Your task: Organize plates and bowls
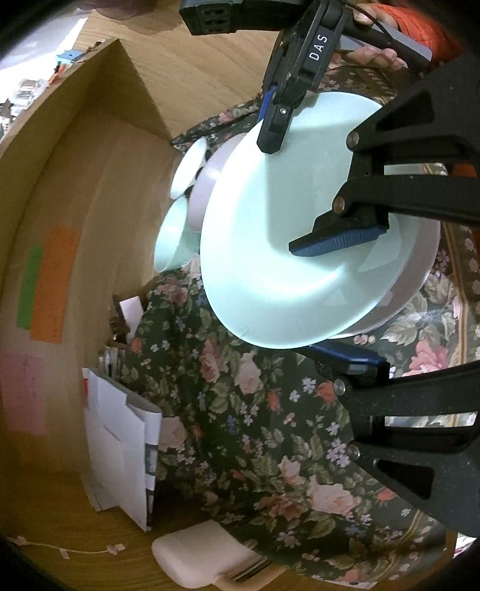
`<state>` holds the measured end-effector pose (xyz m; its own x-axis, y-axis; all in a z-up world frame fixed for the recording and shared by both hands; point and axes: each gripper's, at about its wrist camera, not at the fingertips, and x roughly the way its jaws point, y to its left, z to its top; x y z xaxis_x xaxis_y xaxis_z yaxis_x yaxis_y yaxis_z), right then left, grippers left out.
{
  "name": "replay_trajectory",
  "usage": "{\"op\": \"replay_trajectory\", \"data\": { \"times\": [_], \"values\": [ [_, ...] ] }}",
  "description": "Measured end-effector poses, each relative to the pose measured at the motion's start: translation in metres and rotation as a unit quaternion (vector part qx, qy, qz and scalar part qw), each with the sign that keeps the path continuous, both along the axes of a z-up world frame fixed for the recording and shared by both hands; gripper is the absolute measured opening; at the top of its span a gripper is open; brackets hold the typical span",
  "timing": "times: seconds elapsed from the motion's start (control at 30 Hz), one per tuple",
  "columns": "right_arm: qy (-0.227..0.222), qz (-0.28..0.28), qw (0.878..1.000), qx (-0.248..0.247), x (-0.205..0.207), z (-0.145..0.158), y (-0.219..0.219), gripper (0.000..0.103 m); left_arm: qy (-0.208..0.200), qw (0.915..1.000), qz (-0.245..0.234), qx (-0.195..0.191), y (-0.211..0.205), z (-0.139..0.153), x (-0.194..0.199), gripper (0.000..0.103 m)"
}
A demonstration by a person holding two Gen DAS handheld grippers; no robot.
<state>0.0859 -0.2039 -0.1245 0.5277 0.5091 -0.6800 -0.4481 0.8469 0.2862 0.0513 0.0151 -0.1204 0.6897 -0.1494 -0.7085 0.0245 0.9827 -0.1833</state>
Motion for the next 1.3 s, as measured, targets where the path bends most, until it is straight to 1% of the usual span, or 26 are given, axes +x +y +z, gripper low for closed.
{"op": "replay_trajectory", "data": {
  "times": [0.3, 0.63, 0.9, 1.1, 1.2, 1.3],
  "values": [
    [0.028, -0.004, 1.0, 0.001, 0.001, -0.016, -0.003, 0.032, 0.021, 0.9998, -0.008, 0.0, -0.006, -0.019, 0.0, 0.045],
    [0.041, 0.003, 0.999, -0.002, 0.002, -0.027, -0.003, 0.032, 0.038, 0.9992, -0.013, 0.002, -0.005, -0.034, 0.005, 0.045],
    [0.048, 0.006, 0.999, -0.003, 0.002, -0.034, 0.002, 0.032, 0.036, 0.9993, -0.006, 0.006, -0.003, -0.035, 0.0, 0.045],
    [0.062, 0.003, 0.998, 0.0, 0.005, -0.038, 0.001, 0.032, 0.033, 0.9993, -0.002, 0.016, -0.004, -0.036, 0.005, 0.045],
    [0.066, 0.006, 0.998, 0.003, 0.005, -0.038, 0.0, 0.034, 0.035, 0.9992, 0.0, 0.018, -0.004, -0.038, 0.008, 0.045],
    [0.068, 0.006, 0.998, 0.0, 0.005, -0.038, 0.001, 0.034, 0.035, 0.9992, 0.0, 0.018, -0.004, -0.039, 0.009, 0.045]
  ]
}}
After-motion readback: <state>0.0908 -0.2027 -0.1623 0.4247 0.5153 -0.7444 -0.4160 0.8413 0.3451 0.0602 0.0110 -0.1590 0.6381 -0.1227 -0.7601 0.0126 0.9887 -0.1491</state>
